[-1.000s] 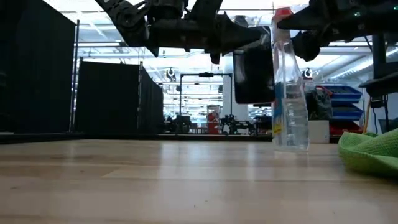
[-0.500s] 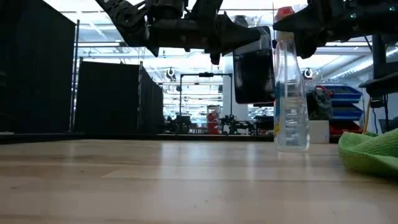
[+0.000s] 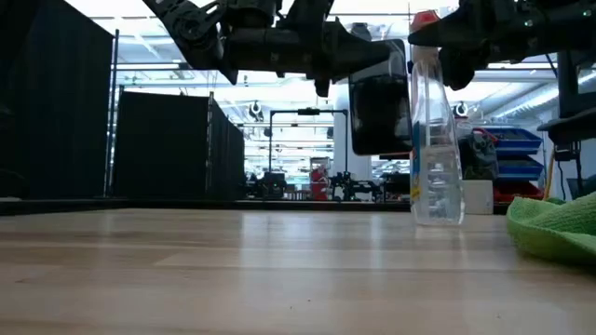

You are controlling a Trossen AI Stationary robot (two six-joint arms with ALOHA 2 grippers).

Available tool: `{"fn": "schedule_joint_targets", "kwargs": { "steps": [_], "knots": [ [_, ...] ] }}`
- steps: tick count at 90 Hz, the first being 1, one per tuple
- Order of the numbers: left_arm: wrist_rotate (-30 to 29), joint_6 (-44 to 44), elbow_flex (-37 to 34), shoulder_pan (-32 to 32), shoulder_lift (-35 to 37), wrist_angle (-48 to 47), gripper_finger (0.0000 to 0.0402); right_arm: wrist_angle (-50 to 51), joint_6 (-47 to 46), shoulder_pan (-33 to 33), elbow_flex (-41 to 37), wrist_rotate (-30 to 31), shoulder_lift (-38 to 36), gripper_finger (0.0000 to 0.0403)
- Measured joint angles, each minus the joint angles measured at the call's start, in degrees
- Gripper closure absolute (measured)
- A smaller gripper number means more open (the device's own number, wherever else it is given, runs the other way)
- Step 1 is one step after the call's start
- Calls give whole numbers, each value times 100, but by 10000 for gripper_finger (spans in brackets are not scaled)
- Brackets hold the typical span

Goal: Apply microfiber cloth
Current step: Spray the front of the cellphone with the cleaning bottle

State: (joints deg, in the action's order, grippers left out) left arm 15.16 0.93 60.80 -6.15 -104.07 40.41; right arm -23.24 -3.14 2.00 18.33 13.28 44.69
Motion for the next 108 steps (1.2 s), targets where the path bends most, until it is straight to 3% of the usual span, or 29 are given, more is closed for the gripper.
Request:
{"fn": "schedule_joint_targets", "kwargs": {
  "steps": [16, 35, 57, 81, 108],
  "knots": [
    [-333, -397, -4, -163, 542, -826, 386, -4, -27, 0, 0, -12, -2, 19],
    [-507, -772, 220, -772, 868, -1089, 386, -9, -92, 0, 0, 5, -2, 19],
    [117, -776, 560, -1156, 570, -1192, 386, -4, -197, 0, 0, -24, -2, 19],
    [447, -771, 874, -1097, 304, -1210, 386, 18, -264, 0, 0, -126, -9, 19],
    [567, -776, 872, -466, 292, -2336, 386, 261, -225, 0, 0, -139, -202, 19]
  ]
}}
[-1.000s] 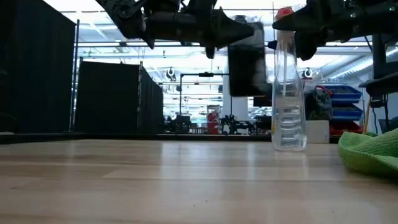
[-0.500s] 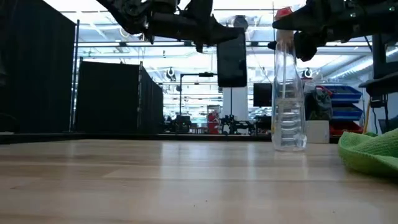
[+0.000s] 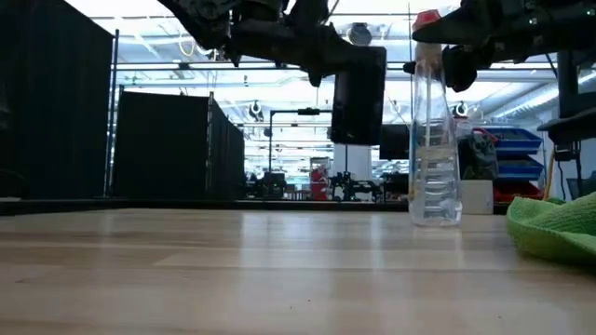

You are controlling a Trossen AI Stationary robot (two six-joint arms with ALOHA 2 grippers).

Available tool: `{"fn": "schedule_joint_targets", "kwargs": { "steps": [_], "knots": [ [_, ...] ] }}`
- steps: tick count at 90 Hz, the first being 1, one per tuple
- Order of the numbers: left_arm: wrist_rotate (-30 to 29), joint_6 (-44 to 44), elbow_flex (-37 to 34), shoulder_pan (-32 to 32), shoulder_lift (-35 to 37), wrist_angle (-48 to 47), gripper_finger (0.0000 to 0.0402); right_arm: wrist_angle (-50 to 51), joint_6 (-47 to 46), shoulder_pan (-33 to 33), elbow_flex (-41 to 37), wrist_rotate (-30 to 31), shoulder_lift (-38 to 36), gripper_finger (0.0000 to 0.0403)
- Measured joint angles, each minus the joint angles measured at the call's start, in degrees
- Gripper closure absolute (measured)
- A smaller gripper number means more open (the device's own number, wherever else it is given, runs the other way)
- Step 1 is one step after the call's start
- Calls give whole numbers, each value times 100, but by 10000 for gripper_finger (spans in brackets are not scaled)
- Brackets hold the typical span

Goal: Apply microfiber cloth
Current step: Spray the front of the cellphone with the cleaning bottle

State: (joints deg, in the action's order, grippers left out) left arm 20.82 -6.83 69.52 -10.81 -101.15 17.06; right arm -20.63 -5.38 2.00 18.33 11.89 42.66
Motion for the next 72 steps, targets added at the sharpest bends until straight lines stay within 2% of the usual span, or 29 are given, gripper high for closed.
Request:
{"fn": "schedule_joint_targets", "kwargs": {
  "steps": [28, 39, 72],
  "knots": [
    [-508, 28, 3, 695, -326, 571, 386, 155, 139, 4, 0, -48, -36, 19],
    [-508, 33, -11, 720, -556, 781, 386, 327, 188, 7, -11, -59, -53, 19],
    [-609, -252, -15, 742, -578, 1097, 386, 330, 220, 0, -9, 14, -290, 19]
  ]
}}
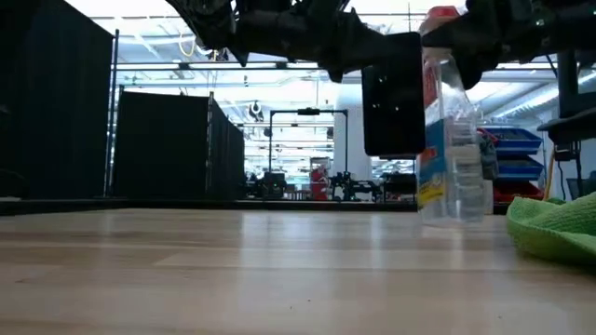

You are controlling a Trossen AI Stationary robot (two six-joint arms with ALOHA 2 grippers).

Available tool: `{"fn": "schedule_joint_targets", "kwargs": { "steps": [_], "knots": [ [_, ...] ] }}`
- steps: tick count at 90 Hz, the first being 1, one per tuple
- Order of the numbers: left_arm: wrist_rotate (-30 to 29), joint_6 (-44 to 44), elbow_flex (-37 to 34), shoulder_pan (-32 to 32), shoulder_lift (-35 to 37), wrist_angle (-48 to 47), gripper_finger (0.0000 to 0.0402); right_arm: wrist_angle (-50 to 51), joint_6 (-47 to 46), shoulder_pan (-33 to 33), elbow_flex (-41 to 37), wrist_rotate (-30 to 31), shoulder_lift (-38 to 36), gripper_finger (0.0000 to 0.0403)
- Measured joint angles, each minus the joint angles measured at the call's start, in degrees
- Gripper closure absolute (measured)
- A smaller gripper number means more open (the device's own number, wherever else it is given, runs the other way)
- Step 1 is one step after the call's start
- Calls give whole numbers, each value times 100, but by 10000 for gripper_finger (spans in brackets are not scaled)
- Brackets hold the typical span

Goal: Apply microfiber cloth
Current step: Spray the front of the cellphone with the cleaning bottle

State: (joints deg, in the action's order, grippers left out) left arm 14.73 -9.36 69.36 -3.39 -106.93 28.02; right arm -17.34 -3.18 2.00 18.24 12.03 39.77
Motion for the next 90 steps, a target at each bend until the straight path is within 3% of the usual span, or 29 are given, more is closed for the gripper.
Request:
{"fn": "schedule_joint_targets", "kwargs": {
  "steps": [57, 90],
  "knots": [
    [-51, 1, 13, 115, -15, -31, 386, 351, -455, 0, 9, -157, -129, 19],
    [35, -18, 17, 208, 26, -773, 386, 372, -535, -7, 24, -91, -129, 19]
  ]
}}
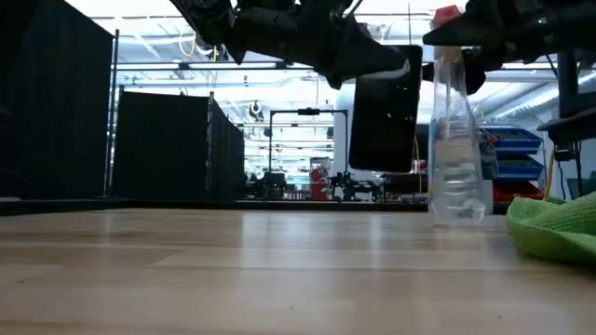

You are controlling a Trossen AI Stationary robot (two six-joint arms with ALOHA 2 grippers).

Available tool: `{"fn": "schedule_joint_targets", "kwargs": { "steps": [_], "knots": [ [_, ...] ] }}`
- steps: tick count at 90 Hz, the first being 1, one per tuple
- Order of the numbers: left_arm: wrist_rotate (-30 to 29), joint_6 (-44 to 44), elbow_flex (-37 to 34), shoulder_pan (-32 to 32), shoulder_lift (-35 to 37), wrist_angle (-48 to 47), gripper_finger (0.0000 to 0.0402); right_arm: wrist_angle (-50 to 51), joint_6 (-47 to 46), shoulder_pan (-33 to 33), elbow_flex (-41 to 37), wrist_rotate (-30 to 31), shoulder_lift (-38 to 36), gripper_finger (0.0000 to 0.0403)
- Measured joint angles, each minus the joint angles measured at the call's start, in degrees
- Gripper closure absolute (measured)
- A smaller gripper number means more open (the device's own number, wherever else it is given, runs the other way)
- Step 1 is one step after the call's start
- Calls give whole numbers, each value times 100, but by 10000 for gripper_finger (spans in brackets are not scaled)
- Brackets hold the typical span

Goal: Apply microfiber cloth
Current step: Spray the front of the cellphone with the cleaning bottle

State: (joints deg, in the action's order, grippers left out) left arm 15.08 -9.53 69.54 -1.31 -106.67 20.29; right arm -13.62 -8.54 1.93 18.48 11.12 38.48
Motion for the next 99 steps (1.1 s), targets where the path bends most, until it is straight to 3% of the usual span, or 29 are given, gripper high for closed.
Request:
{"fn": "schedule_joint_targets", "kwargs": {
  "steps": [27, 58, 99],
  "knots": [
    [-665, -440, -4, -71, -328, 302, 386, 10, 15, 2, -2, -38, 0, 19],
    [-362, -433, 75, 38, -774, 1040, 386, 16, 31, 4, -4, -33, -2, 19],
    [-411, -282, 516, 71, -1135, 896, 386, 174, 20, 4, -11, -36, -2, 19]
  ]
}}
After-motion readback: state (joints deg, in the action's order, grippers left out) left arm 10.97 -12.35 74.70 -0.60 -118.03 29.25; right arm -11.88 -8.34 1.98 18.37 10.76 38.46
